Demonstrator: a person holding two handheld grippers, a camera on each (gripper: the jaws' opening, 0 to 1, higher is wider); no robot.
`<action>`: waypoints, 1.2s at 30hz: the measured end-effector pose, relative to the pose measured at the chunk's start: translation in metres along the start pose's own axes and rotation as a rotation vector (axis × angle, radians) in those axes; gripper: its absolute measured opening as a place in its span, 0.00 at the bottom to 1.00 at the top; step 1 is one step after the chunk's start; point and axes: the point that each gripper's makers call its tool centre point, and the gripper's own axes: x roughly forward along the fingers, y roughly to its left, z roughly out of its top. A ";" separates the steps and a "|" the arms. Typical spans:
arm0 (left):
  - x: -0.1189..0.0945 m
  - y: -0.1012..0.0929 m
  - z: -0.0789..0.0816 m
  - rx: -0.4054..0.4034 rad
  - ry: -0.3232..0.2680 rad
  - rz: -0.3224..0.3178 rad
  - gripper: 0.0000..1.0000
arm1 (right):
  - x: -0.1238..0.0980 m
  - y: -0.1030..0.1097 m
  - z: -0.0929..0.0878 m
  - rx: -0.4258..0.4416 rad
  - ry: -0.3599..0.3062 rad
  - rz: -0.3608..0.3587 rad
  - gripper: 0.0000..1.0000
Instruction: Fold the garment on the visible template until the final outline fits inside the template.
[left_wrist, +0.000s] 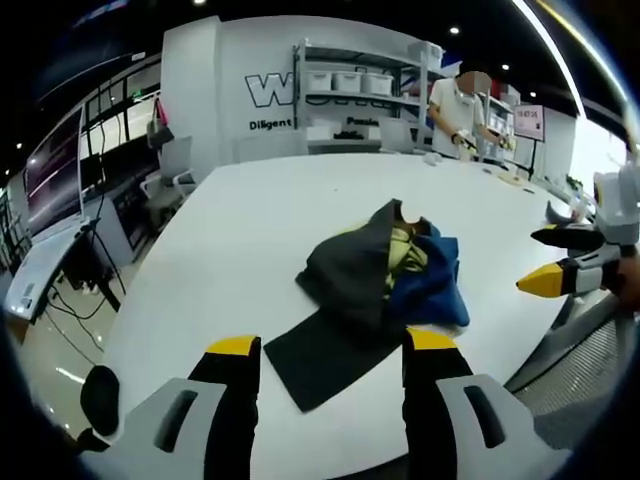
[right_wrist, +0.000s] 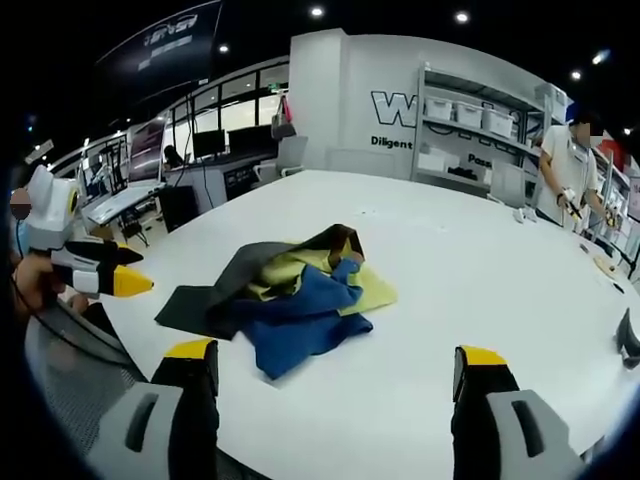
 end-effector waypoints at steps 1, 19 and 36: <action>0.000 0.000 0.000 0.000 0.000 0.000 0.56 | 0.000 0.000 0.000 0.000 -0.002 -0.003 0.97; 0.000 0.000 -0.001 0.005 0.004 0.000 0.61 | 0.000 -0.003 -0.002 -0.007 0.009 -0.015 0.98; 0.001 -0.001 -0.003 0.001 0.017 -0.004 0.60 | 0.000 -0.003 -0.005 -0.023 0.026 -0.016 0.99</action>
